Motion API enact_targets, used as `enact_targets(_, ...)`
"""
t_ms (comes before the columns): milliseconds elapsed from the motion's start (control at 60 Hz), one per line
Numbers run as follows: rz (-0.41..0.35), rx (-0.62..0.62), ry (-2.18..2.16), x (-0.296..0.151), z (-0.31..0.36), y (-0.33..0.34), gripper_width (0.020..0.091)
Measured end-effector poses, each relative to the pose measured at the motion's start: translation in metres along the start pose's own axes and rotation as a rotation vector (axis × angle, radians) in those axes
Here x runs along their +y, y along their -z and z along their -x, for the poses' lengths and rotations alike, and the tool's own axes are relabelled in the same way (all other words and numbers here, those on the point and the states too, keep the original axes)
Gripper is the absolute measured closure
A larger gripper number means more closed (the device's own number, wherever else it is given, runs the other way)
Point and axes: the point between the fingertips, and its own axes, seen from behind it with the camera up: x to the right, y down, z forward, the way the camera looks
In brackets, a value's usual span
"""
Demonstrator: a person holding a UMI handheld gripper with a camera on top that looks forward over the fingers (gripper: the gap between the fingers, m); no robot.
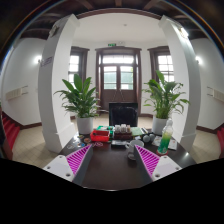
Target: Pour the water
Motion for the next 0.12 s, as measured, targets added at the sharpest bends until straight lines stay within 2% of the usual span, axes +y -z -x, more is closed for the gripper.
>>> enact_targets(117, 0.01, 0.023, 0.005, 0.0031, -0.0074, 0.0004, 0.0257)
